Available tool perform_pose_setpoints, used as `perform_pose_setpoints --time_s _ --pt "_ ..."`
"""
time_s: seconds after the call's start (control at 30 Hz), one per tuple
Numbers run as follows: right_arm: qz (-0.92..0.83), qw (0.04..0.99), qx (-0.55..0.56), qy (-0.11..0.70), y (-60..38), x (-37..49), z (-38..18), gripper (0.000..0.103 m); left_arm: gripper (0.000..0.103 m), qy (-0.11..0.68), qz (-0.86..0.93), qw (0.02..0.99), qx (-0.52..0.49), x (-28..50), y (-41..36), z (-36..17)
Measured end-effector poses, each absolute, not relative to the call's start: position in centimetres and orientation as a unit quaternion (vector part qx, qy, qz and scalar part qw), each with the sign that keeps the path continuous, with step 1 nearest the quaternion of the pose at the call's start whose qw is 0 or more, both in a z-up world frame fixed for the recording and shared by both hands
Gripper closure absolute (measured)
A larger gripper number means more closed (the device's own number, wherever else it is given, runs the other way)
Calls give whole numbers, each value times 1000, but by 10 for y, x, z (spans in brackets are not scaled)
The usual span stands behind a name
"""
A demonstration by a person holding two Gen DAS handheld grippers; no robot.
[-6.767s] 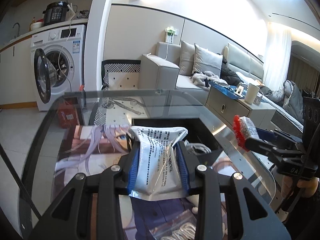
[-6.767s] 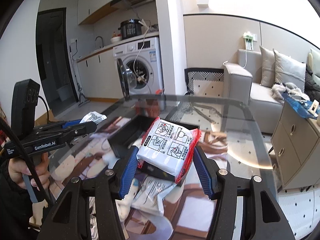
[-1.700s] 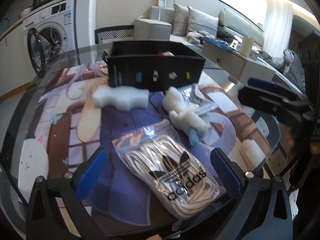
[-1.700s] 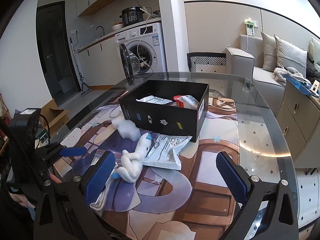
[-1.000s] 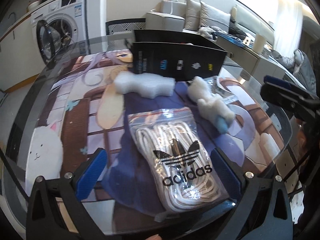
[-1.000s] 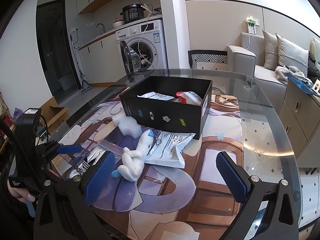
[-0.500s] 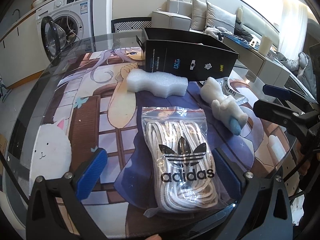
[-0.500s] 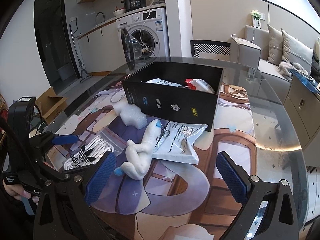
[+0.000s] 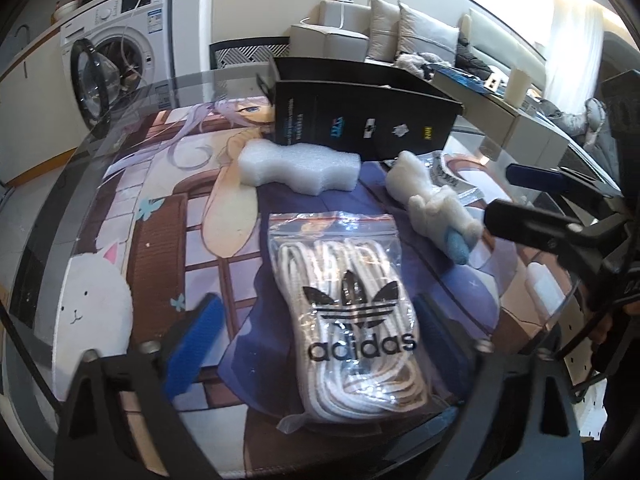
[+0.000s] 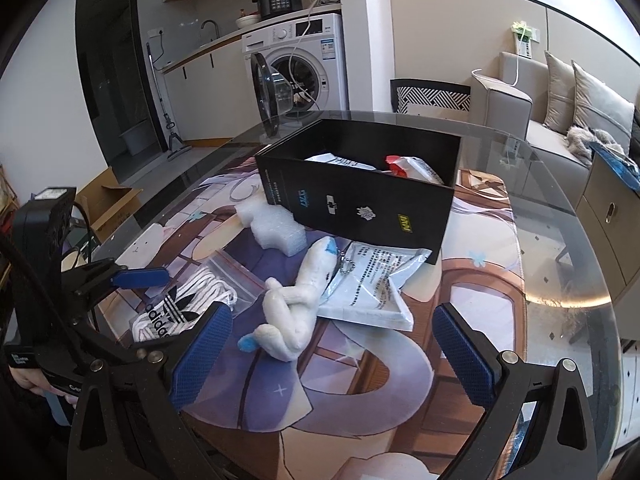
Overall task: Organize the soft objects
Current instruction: 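Grasp the adidas bag with the left gripper while the right gripper grasps the white plush toy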
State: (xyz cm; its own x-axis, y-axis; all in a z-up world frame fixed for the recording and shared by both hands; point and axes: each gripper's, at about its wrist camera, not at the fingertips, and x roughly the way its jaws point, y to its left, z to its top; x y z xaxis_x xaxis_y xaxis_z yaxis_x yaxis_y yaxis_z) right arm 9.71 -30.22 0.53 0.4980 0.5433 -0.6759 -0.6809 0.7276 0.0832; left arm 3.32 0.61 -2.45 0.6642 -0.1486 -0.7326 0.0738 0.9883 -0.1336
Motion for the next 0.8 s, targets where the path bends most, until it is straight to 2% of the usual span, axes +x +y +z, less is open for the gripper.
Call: perform_pose_setpoints --time_s 0.07,0.1,0.23,0.37,0.8 --pt "358 859 -98 352 -302 96 5 1 34 402 -71 912 -45 32 5 -23" --pt "360 859 -99 351 -302 96 5 1 47 399 -77 913 -44 32 4 -22" --pt "365 857 -102 350 -300 96 4 1 57 388 -81 917 -51 31 6 -19" --pt "373 851 -108 353 -295 96 1 2 57 373 -76 922 -68 32 12 -14" --pt "403 833 -126 358 -268 99 -11 27 57 332 -54 937 -96 46 33 8"
